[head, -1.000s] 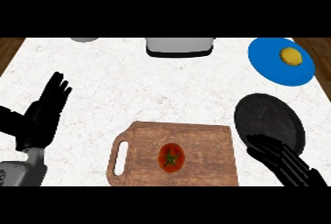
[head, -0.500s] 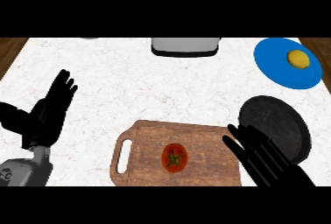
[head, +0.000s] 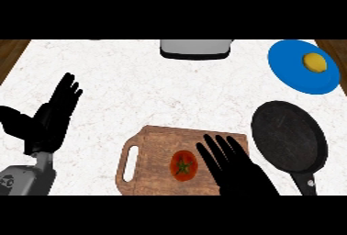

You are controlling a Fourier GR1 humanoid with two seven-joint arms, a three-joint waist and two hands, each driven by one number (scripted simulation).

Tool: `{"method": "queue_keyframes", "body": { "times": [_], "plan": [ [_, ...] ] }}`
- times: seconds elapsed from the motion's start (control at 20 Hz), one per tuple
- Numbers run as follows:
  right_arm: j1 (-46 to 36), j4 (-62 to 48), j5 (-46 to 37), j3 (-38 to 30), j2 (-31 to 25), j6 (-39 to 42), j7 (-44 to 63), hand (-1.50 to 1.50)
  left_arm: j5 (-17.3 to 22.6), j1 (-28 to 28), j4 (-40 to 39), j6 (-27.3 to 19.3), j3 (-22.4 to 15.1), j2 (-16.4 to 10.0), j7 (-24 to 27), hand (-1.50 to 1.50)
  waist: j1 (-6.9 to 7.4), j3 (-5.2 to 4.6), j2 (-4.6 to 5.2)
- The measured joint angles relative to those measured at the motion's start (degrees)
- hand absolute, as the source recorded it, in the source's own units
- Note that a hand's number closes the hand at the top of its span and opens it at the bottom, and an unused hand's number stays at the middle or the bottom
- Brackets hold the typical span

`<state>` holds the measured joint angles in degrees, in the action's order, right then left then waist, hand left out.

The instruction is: Pick the tomato from the cutting board and place it in the pan

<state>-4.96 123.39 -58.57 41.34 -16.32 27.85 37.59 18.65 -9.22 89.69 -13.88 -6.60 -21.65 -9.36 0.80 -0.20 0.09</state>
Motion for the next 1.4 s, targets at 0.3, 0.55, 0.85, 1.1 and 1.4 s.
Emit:
{"method": "queue_keyframes", "body": {
  "times": [0.3, 0.55, 0.85, 1.1, 1.4],
  "plan": [
    [-3.60, -2.55, -2.64, 6.22, 8.17, 9.93, 8.01, -1.50, -1.06, 1.78, 1.33, 0.24, 0.73, 1.09, 0.02, 0.00, -0.45, 0.12, -0.14],
    [-5.75, -4.17, -7.75, 9.97, 11.28, 14.48, 10.21, -1.50, -1.41, 0.12, 0.30, 0.82, 1.88, 1.12, -0.72, 0.00, -0.74, 0.14, -0.19],
    [-7.86, -5.06, -10.74, 12.06, 10.98, 14.82, 11.77, -1.50, -2.25, 0.15, -0.34, 1.88, 2.87, 1.92, -0.54, 0.00, -0.74, 0.16, -0.18],
    [-11.15, -12.61, -8.70, 13.53, 14.19, 11.64, 14.45, -1.50, -3.14, 0.18, 0.12, 2.12, 3.21, 3.08, -1.05, 0.00, -0.48, 0.17, -0.13],
    [-12.30, -16.10, -7.24, 13.98, 15.20, 10.17, 17.19, -1.50, -3.84, -0.76, -0.11, 2.70, 3.74, 3.66, -1.98, 0.00, -0.56, 0.17, -0.14]
  ]
}}
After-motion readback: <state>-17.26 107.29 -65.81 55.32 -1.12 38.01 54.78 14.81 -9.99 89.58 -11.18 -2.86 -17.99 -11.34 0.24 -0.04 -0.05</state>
